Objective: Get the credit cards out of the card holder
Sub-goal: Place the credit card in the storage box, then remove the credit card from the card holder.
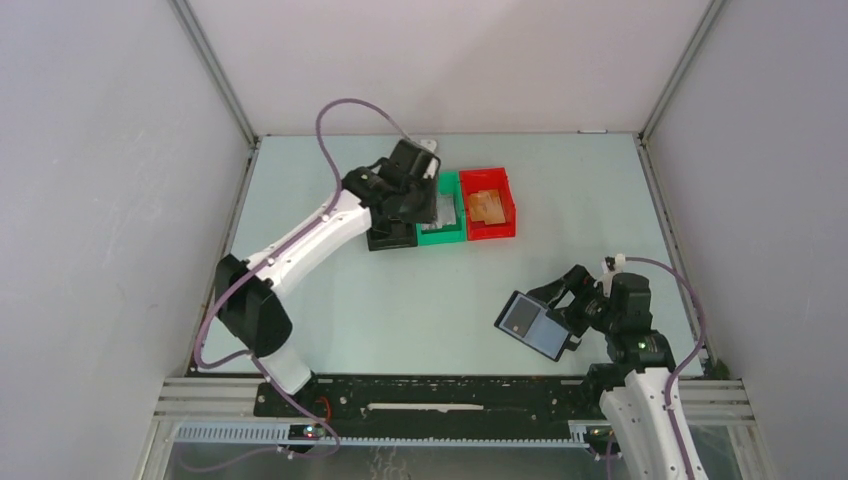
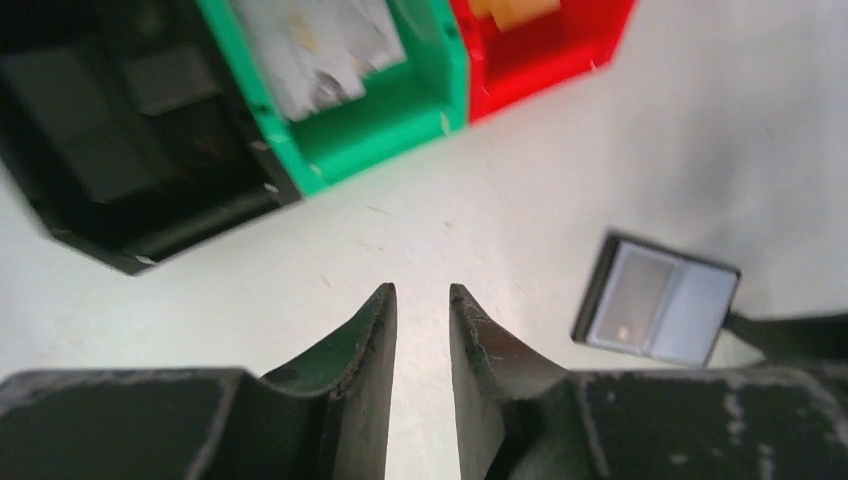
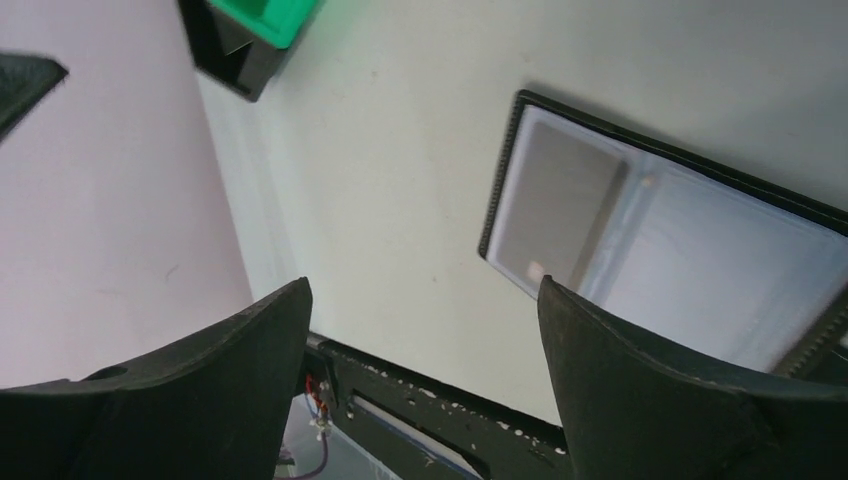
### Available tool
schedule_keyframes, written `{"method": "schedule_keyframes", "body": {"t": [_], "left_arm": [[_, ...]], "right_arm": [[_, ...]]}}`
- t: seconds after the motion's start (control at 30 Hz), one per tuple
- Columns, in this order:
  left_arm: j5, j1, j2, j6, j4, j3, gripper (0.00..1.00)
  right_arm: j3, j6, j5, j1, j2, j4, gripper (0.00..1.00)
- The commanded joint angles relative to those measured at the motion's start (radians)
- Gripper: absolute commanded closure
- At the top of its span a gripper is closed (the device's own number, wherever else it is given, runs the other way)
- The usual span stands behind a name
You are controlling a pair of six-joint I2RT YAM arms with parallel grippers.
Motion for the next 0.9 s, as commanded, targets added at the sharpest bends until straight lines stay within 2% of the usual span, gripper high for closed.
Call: {"method": "schedule_keyframes", "body": {"t": [0.0,0.1,0.23,0.33,0.43,0.53,0.6,0.67,0.87], "left_arm": [[0.158,-0.054,-0.019,-0.062,0.095,-0.111,0.69],[0.231,-0.077,-0.013,-0.093,0.159,-0.173,0.69],[0.317,-0.119,0.025,-0.111,0.206,-0.182,0.68],[0.417,-0.153,0.060,-0.147,0.283,-0.202,0.68],[0.487,-0.194,0.131,-0.170,0.348,-0.199,0.68],[0.555,-0.222,0.212,-0.190,0.398,-0.186,0.68],[0.589,-0.235,0.262,-0.208,0.424,-0.175,0.68],[0.603,-0.249,0.305,-0.209,0.427,-0.151,0.68],[0.588,-0.272,0.404,-0.209,0.391,-0.081,0.67]], "right_arm": [[0.025,-0.048,0.114,0.001,0.046,-0.085,0.13],[0.022,-0.051,0.151,0.003,0.094,-0.089,0.29],[0.013,-0.031,0.217,0.063,0.181,-0.029,0.48],[0.011,-0.002,0.263,0.129,0.253,0.032,0.59],[0.004,0.033,0.330,0.183,0.330,0.075,0.65],[-0.016,0.066,0.365,0.184,0.376,0.100,0.74],[-0.024,0.079,0.393,0.178,0.387,0.092,0.83],[-0.028,0.082,0.431,0.167,0.388,0.067,0.88],[-0.048,0.059,0.437,0.116,0.422,0.078,0.92]]}}
